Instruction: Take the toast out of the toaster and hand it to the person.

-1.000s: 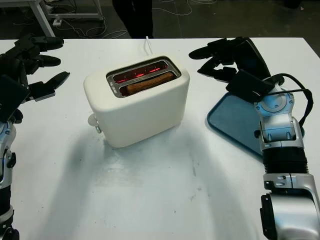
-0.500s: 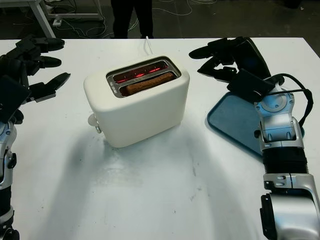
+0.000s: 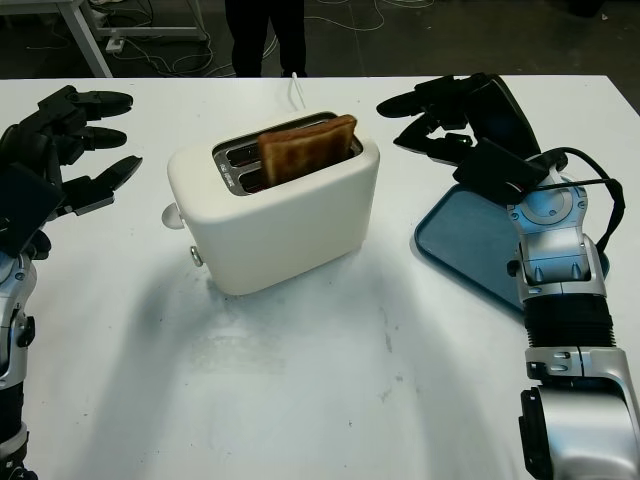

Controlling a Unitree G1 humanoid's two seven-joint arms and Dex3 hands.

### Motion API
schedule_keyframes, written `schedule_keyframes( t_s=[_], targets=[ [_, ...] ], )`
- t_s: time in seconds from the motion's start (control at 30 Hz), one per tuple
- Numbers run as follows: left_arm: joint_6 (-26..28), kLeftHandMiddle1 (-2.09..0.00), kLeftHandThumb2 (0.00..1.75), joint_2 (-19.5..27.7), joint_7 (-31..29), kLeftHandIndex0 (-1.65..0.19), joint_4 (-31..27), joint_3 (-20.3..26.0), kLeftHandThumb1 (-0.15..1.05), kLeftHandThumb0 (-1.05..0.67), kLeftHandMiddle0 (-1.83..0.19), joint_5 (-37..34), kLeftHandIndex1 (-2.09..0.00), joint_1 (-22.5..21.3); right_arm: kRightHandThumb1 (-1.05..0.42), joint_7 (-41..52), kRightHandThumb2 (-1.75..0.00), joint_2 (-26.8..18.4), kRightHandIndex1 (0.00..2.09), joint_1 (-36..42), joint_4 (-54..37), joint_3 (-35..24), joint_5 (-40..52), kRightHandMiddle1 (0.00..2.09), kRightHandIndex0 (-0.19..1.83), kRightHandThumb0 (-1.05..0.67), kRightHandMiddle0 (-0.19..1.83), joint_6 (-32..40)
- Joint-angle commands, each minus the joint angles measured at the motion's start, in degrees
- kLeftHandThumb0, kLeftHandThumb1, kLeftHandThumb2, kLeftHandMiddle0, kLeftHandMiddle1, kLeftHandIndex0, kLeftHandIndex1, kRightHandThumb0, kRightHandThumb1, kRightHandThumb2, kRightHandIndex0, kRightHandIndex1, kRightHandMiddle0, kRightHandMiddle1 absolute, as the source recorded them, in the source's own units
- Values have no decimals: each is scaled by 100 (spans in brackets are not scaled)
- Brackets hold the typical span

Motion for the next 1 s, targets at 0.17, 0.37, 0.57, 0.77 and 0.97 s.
schedule_keyframes(
  t_s=[0.17, 0.37, 0.57, 0.77, 0.97],
  targets=[
    [104, -98, 32, -21, 20, -32, -100, -21, 81, -26, -18, 4, -59, 2, -78, 60, 0, -62, 52, -139, -472, 92, -122, 0, 65, -15, 83, 698],
    [-33, -98, 30, 5, 0, -32, -39, 2, 82, -25, -18, -8, -60, 15, -63, -35, 0, -113, 37, -612, -720, 366, -661, 0, 65, -14, 75, 724],
    [-32, -99, 30, -22, 10, -32, -54, 20, 82, -23, -17, -37, -60, 27, -55, 2, -1, -208, 30, -1323, -274, 825, -1215, 3, 74, -37, 82, 47],
    [-26, -99, 29, -37, 12, -31, -47, 30, 83, -22, -16, -56, -59, 34, -49, 206, 0, -194, 23, -1928, 551, 1225, -1463, 2, 75, -61, 81, -572],
    [-113, -99, 28, -9, 6, -32, -22, 14, 83, -22, -17, -15, -60, 36, -59, 340, -2, -125, 23, -2272, 1041, 1555, -1686, 2, 77, -81, 82, -913]
  ],
)
